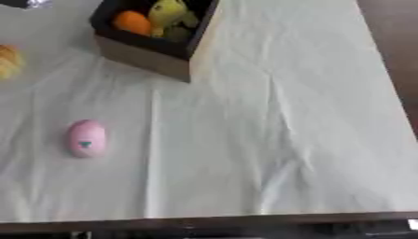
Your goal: Pick up objects on the table and place them in the box.
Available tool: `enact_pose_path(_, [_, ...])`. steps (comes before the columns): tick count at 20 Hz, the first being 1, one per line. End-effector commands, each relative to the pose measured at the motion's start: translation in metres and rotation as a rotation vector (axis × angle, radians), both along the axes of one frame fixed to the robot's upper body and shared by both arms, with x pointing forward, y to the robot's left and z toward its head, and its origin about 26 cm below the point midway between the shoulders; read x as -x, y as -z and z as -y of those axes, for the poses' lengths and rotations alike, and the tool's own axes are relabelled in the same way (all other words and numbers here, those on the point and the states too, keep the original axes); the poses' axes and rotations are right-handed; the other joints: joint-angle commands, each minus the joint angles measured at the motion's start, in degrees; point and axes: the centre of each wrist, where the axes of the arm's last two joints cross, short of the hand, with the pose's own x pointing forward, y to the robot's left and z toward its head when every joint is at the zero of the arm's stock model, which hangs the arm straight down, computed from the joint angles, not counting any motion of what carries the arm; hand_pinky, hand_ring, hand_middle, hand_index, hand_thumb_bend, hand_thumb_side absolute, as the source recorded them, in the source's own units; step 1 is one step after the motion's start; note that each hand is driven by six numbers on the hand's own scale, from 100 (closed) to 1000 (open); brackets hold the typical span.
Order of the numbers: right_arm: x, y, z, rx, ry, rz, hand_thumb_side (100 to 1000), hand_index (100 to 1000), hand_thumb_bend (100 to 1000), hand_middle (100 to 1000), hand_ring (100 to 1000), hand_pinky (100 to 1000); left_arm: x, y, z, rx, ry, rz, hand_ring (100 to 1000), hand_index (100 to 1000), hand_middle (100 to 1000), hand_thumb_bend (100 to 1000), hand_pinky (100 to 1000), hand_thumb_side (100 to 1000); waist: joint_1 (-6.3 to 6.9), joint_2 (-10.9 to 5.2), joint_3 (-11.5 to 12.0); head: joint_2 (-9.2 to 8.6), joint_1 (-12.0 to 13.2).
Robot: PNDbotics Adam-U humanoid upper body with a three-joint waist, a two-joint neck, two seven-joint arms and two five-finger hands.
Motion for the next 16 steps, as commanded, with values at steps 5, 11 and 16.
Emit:
enact_pose_path(5, [0.005, -0.014, -0.007, 0.010, -0.037, 0.047, 548, 794, 100, 694, 731, 816, -0.037, 0.015, 0.034, -0.022, -0.012, -0.025, 676, 587, 616, 121, 721, 125, -0.09, -0.23, -1.1, -1.85, 1.1])
enact_pose_path(11, [0.005, -0.016, -0.010, 0.000, -0.056, 0.050, 556, 793, 100, 693, 729, 817, -0.062, 0.054, 0.046, -0.059, -0.034, -0.135, 674, 592, 619, 154, 701, 142, -0.04, 0.08, -1.6, -1.93, 1.7])
enact_pose_path(16, [0.005, -0.016, -0.010, -0.008, -0.065, 0.053, 560, 792, 100, 691, 728, 817, -0.076, 0.076, 0.041, -0.082, -0.091, -0.168, 696, 655, 635, 242, 717, 170, 0.02, 0.08, -1.8, -2.01, 1.6])
